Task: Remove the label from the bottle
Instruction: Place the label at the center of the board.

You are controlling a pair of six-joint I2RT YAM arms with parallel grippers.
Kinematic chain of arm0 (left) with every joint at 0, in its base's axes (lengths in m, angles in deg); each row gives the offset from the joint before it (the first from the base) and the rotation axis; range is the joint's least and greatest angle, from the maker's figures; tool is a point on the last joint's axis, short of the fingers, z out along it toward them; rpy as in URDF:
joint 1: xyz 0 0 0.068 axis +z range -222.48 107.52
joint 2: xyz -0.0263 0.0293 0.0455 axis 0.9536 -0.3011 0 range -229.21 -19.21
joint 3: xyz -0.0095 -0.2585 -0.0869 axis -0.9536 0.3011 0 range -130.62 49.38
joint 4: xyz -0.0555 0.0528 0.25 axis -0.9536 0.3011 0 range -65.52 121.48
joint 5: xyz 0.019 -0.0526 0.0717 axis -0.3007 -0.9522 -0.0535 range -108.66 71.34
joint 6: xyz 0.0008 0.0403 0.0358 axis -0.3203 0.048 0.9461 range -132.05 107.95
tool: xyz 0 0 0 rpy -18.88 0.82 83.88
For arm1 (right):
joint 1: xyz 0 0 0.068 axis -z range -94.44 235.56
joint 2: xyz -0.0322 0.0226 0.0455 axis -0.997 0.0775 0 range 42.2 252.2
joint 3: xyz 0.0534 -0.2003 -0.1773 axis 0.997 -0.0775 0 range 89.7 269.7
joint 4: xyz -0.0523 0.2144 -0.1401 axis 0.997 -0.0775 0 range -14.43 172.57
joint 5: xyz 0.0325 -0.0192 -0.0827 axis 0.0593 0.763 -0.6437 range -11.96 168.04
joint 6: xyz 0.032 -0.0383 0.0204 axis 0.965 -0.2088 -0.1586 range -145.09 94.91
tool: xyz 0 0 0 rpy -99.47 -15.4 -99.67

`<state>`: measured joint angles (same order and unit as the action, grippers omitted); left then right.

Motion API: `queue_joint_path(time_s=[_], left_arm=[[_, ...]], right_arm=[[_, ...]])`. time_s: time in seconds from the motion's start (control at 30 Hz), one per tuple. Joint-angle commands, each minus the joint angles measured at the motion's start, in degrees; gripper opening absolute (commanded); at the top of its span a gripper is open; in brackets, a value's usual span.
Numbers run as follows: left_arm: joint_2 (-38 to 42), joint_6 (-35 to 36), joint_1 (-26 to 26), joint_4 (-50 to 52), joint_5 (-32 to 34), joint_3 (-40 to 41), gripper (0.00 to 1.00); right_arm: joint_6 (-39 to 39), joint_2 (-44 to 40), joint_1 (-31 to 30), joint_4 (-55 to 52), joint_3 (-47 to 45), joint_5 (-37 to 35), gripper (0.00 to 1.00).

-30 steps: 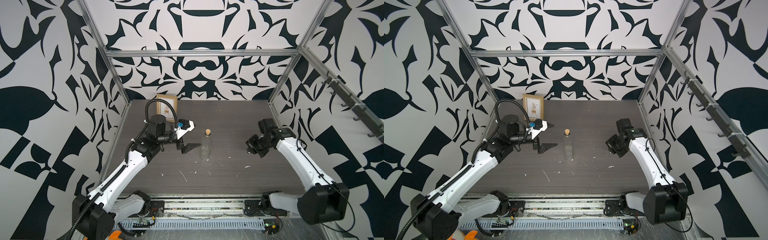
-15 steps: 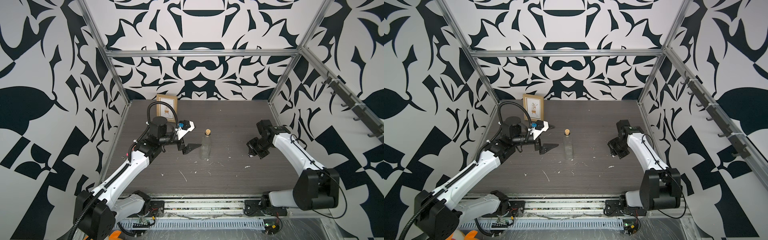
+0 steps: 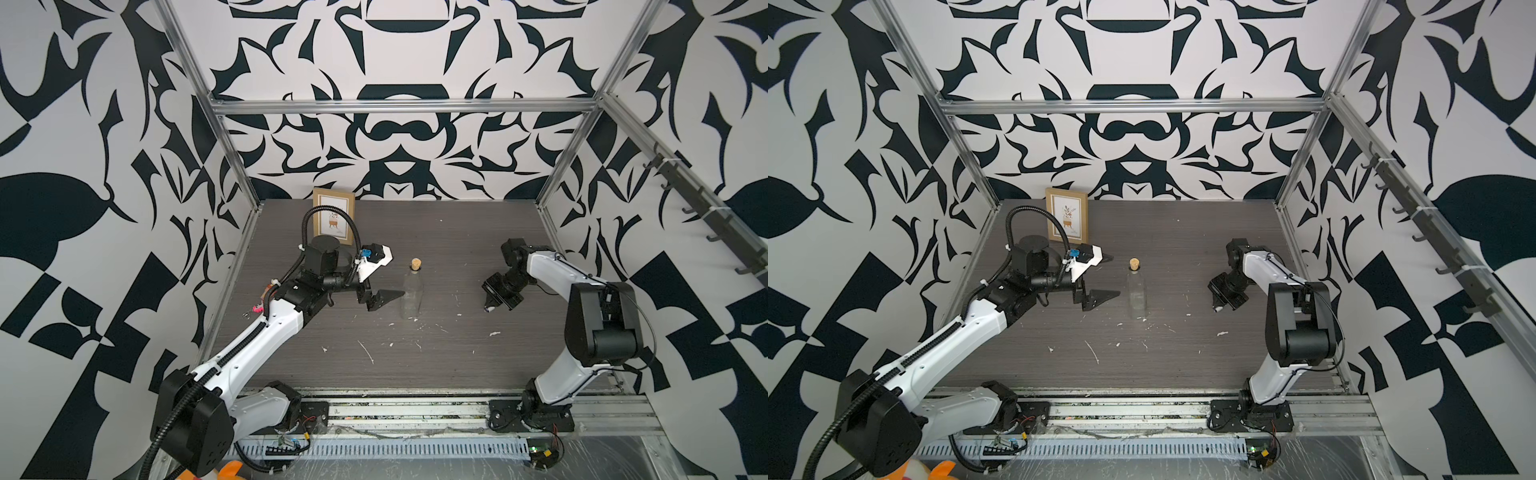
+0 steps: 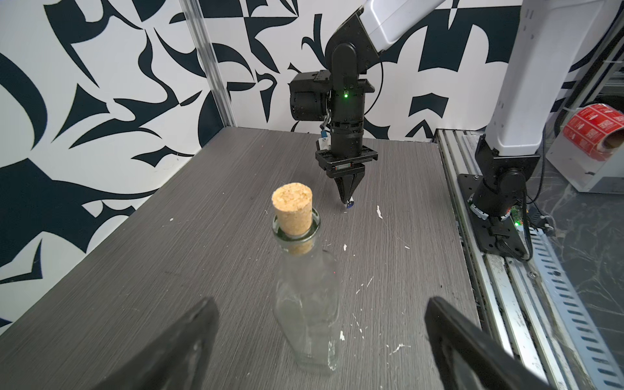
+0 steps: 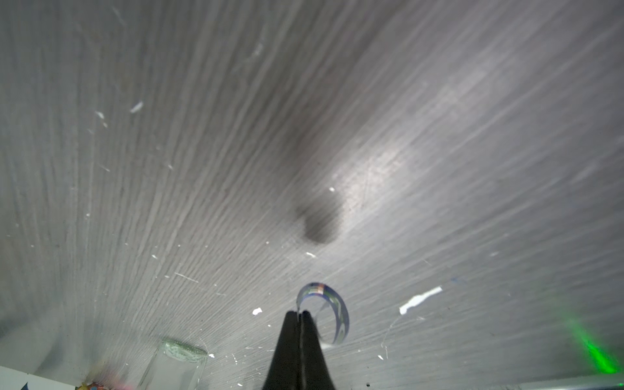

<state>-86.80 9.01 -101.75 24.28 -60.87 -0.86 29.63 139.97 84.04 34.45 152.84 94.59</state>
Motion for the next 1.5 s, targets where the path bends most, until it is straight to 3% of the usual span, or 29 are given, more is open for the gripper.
queue_joint_path(time_s=[0.0,0.4,0.73,1.47], left_arm=[[-0.81,0.65,-0.38,-0.58,-0.3,-0.21,0.99],[-1.65,1.4,-0.87,-0.12,-0.37,-0.57,0.99],[-1.77,1.62,-0.98,0.03,-0.4,-0.74,1.0],[-2.12,1.86,-1.13,0.21,-0.41,-1.0,0.99]], right_arm=[[-1.52,0.6,0.27,-0.06,2.08,-0.12,0.0],[-2.37,3.82,0.23,1.03,2.73,-0.48,0.0],[-4.61,5.25,0.2,0.08,4.72,-0.56,0.21],[-8.55,6.1,0.21,1.29,6.03,0.05,0.37]])
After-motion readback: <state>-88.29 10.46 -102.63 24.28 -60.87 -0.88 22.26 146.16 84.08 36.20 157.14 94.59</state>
